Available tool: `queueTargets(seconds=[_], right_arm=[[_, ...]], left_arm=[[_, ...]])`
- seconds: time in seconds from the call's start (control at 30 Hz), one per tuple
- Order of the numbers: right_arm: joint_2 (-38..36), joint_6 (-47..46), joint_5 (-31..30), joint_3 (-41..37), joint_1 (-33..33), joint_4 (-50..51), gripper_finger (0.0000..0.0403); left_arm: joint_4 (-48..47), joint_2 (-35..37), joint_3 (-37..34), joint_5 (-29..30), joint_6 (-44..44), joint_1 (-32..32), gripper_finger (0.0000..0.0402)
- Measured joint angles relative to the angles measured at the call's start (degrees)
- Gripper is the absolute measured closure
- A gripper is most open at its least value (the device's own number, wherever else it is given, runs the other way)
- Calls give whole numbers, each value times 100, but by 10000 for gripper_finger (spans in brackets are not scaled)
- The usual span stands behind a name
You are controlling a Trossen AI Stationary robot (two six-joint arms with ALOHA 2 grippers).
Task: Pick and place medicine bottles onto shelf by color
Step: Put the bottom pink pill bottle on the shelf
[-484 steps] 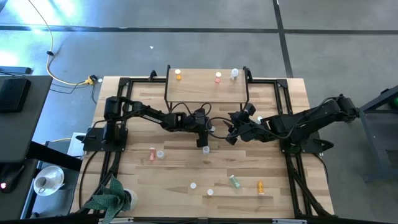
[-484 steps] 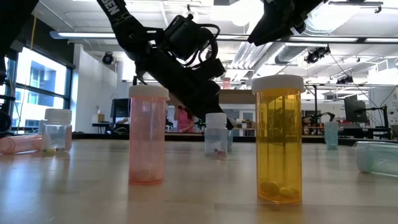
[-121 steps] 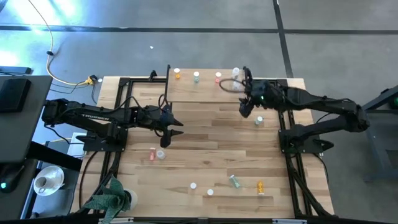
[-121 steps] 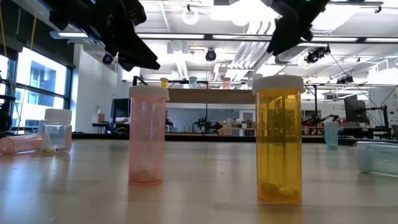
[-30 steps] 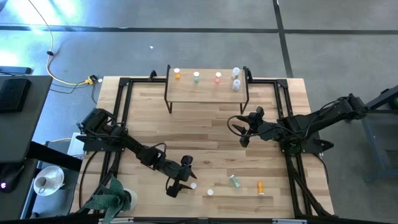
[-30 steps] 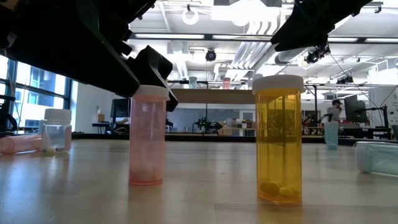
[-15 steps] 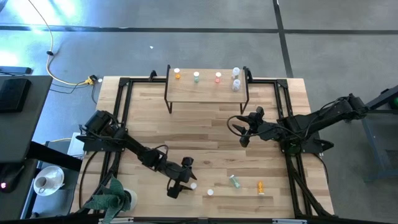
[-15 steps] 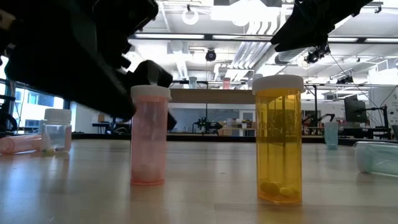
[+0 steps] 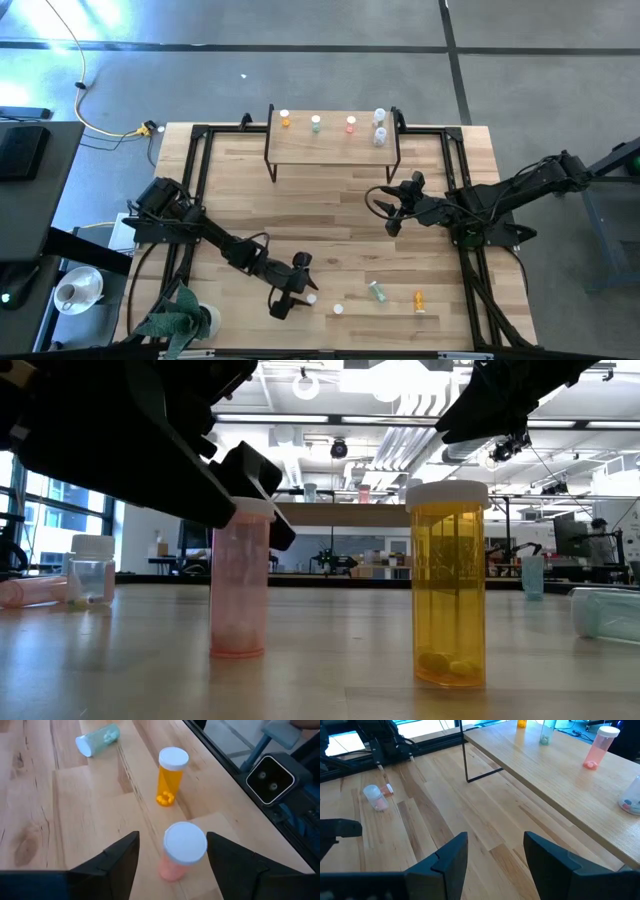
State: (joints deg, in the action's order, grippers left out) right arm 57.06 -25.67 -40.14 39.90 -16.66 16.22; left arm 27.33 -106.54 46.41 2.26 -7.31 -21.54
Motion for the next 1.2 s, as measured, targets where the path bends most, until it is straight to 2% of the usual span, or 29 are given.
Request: queueTargets(seconds=[0.5,0.7,0.87,1.07,1.2], right_arm=[[0,-153,0,-2,2,101,219],[0,-284,0,-3,2,129,219],[4,-278,0,-98,2,35,219],[0,-255,-26,-98,2,-44,219],[0,-239,-57,-101,2,-107,219]], left_arm=[[4,0,0,-6,195,17,290],[35,102,-7,-33,204,173,293],[-151,564,-7,-34,624,517,286],[-424,1404,20,-38,983,1305,285],[-977,1926,241,-205,1197,1968,285]])
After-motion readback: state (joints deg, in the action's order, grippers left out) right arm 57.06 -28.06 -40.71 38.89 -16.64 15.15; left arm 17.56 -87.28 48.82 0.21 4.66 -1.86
